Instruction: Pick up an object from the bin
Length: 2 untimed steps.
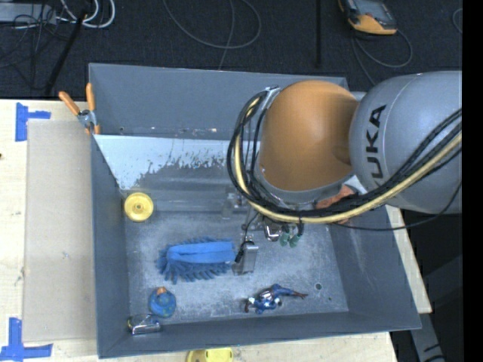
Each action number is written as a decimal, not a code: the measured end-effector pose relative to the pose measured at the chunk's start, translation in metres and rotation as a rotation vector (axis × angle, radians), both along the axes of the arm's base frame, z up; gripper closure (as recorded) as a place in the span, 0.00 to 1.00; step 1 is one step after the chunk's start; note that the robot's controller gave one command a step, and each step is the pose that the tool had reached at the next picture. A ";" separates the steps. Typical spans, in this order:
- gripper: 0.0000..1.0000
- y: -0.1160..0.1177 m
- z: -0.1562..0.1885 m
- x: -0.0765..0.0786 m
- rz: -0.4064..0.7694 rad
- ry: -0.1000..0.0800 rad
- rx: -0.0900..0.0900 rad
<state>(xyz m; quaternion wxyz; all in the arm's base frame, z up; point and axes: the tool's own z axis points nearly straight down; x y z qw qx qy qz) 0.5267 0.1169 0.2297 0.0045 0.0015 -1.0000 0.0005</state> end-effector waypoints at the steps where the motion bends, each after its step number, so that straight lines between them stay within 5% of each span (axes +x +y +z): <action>1: 0.00 -0.001 0.005 0.001 -0.004 -0.008 0.001; 2: 0.00 0.017 -0.067 0.016 0.044 -0.013 0.002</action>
Offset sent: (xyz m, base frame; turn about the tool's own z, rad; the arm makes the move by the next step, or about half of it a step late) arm 0.0313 0.0383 -0.1597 -0.1057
